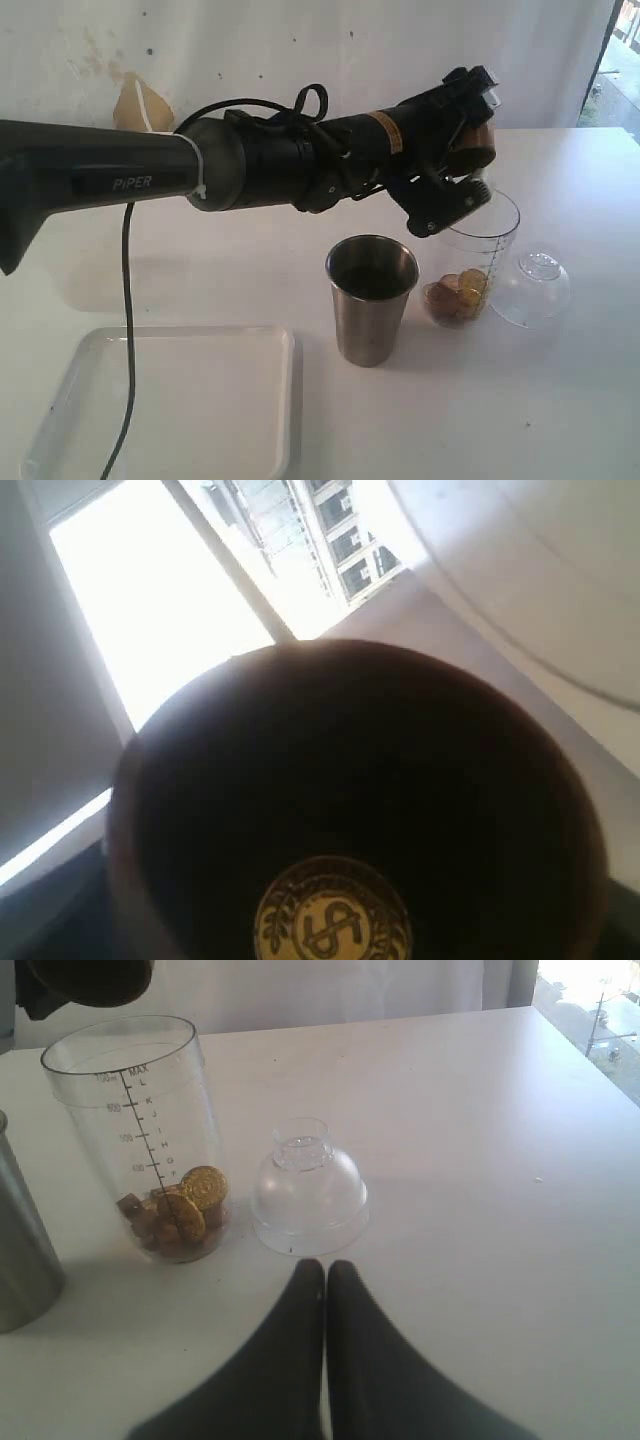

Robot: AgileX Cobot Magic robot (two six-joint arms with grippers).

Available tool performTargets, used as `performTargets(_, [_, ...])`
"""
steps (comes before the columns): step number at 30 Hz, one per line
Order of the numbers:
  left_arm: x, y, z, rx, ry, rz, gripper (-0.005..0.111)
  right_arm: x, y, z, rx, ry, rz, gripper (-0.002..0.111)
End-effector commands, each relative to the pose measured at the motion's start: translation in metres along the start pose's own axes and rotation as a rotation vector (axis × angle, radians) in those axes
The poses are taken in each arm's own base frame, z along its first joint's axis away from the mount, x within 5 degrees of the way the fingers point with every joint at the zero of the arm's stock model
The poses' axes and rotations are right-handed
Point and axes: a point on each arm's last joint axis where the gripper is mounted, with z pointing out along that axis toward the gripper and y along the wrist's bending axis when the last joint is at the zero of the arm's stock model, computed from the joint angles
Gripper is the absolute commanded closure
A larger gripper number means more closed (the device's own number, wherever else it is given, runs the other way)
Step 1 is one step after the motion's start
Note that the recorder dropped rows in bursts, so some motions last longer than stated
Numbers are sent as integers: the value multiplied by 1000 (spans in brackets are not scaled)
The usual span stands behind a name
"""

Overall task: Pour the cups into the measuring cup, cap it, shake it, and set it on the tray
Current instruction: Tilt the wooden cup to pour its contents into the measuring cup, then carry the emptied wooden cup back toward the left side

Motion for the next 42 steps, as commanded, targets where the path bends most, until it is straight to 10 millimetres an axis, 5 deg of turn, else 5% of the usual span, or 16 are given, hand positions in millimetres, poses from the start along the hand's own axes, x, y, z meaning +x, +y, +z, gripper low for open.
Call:
performTargets(1, [3,13,-4,-27,10,71,107,2,0,0,4,1,1,108])
performTargets(9, [-6,16,-4,-25,-30,185,107,2,0,0,4,1,1,108])
performTargets(16, [-8,25,-4,-94,-12,83,107,2,0,0,4,1,1,108])
performTargets(20, [-19,16,-4,15,-85,273,107,2,0,0,4,1,1,108])
performTargets(23, [-14,28,-4,-104,-20,5,107,2,0,0,4,1,1,108])
performTargets(26, [-19,21,-4,-28,-70,233,107,2,0,0,4,1,1,108])
performTargets(30, [-14,29,-8,-41,-49,89,107,2,0,0,4,1,1,108])
performTargets(33, [-16,26,-9,0,-77,311,107,2,0,0,4,1,1,108])
performTargets(36, [-4,45,-12,-155,13,-73,107,2,0,0,4,1,1,108])
performTargets(40, [-10,41,-15,-46,-50,236,107,2,0,0,4,1,1,108])
performTargets(42, [-5,47,-15,-110,-7,-36,107,2,0,0,4,1,1,108])
